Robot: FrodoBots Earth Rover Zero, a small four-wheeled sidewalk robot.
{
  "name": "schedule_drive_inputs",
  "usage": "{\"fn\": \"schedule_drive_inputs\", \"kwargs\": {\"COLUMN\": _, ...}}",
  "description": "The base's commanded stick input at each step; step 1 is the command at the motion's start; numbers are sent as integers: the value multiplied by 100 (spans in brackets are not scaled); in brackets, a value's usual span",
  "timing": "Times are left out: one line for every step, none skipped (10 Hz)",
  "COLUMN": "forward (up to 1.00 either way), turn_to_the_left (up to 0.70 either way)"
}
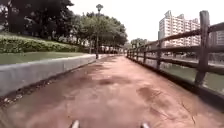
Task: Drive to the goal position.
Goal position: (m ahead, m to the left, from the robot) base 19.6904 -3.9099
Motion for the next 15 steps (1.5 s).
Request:
{"fn": "schedule_drive_inputs", "kwargs": {"forward": 70, "turn_to_the_left": 0}}
{"fn": "schedule_drive_inputs", "kwargs": {"forward": 70, "turn_to_the_left": 0}}
{"fn": "schedule_drive_inputs", "kwargs": {"forward": 70, "turn_to_the_left": 0}}
{"fn": "schedule_drive_inputs", "kwargs": {"forward": 70, "turn_to_the_left": 0}}
{"fn": "schedule_drive_inputs", "kwargs": {"forward": 70, "turn_to_the_left": 0}}
{"fn": "schedule_drive_inputs", "kwargs": {"forward": 70, "turn_to_the_left": 0}}
{"fn": "schedule_drive_inputs", "kwargs": {"forward": 70, "turn_to_the_left": 0}}
{"fn": "schedule_drive_inputs", "kwargs": {"forward": 70, "turn_to_the_left": 0}}
{"fn": "schedule_drive_inputs", "kwargs": {"forward": 70, "turn_to_the_left": 0}}
{"fn": "schedule_drive_inputs", "kwargs": {"forward": 70, "turn_to_the_left": 0}}
{"fn": "schedule_drive_inputs", "kwargs": {"forward": 70, "turn_to_the_left": 0}}
{"fn": "schedule_drive_inputs", "kwargs": {"forward": 70, "turn_to_the_left": 0}}
{"fn": "schedule_drive_inputs", "kwargs": {"forward": 70, "turn_to_the_left": 0}}
{"fn": "schedule_drive_inputs", "kwargs": {"forward": 70, "turn_to_the_left": 0}}
{"fn": "schedule_drive_inputs", "kwargs": {"forward": 70, "turn_to_the_left": 0}}
